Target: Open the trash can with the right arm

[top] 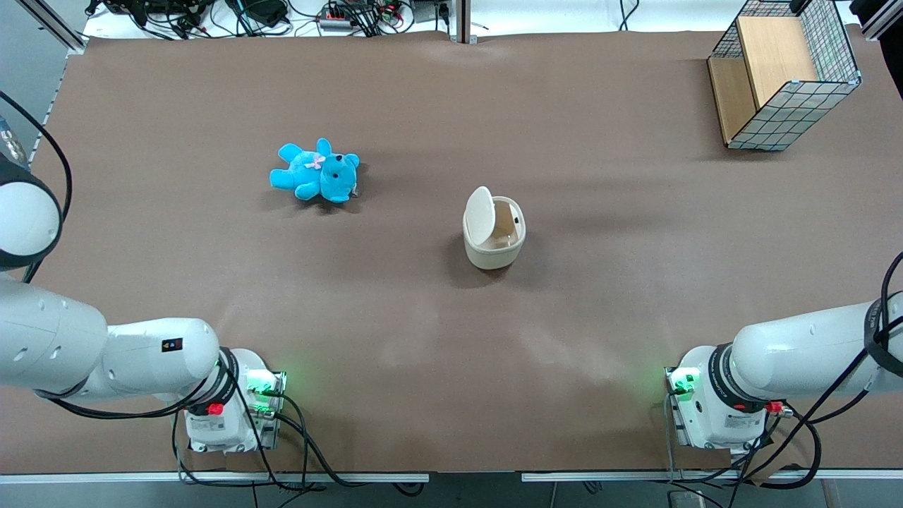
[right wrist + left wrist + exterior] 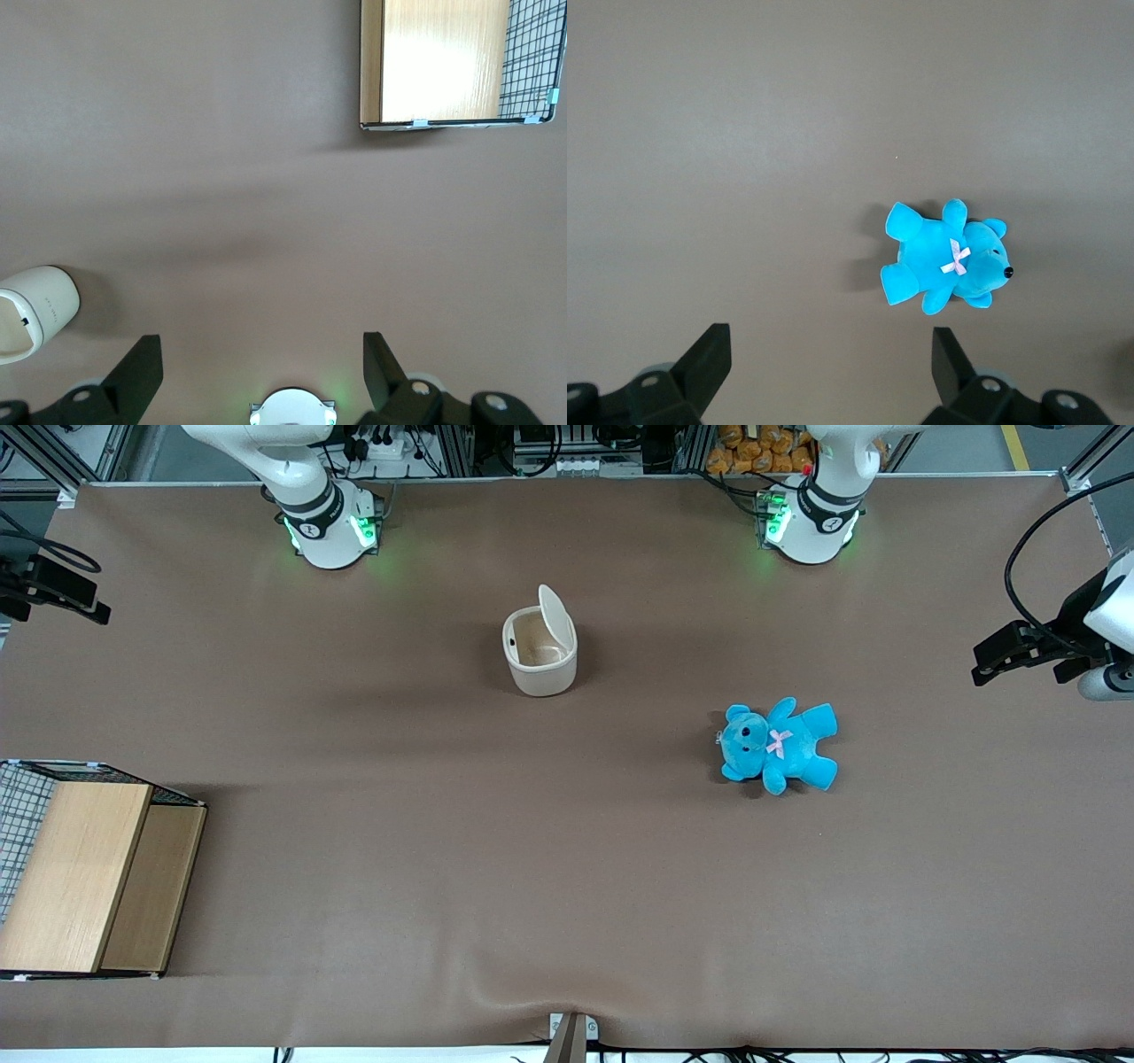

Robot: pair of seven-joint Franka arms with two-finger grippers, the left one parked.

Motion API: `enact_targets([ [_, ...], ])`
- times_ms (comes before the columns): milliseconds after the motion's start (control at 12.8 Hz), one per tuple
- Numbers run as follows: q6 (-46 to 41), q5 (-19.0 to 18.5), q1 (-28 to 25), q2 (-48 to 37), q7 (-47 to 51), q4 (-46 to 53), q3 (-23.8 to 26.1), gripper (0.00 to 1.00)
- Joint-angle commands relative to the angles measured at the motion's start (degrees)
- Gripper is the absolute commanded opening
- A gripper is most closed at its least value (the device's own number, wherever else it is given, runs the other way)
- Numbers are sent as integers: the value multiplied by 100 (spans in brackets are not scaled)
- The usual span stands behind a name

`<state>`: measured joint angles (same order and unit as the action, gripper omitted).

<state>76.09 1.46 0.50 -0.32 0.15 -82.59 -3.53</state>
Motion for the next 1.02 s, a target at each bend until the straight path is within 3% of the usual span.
enact_targets([
  [0,186,29,-42,-214,-59,-371,-33,100],
  [939,327,-23,-50,-214,-534,-477,-51,100],
])
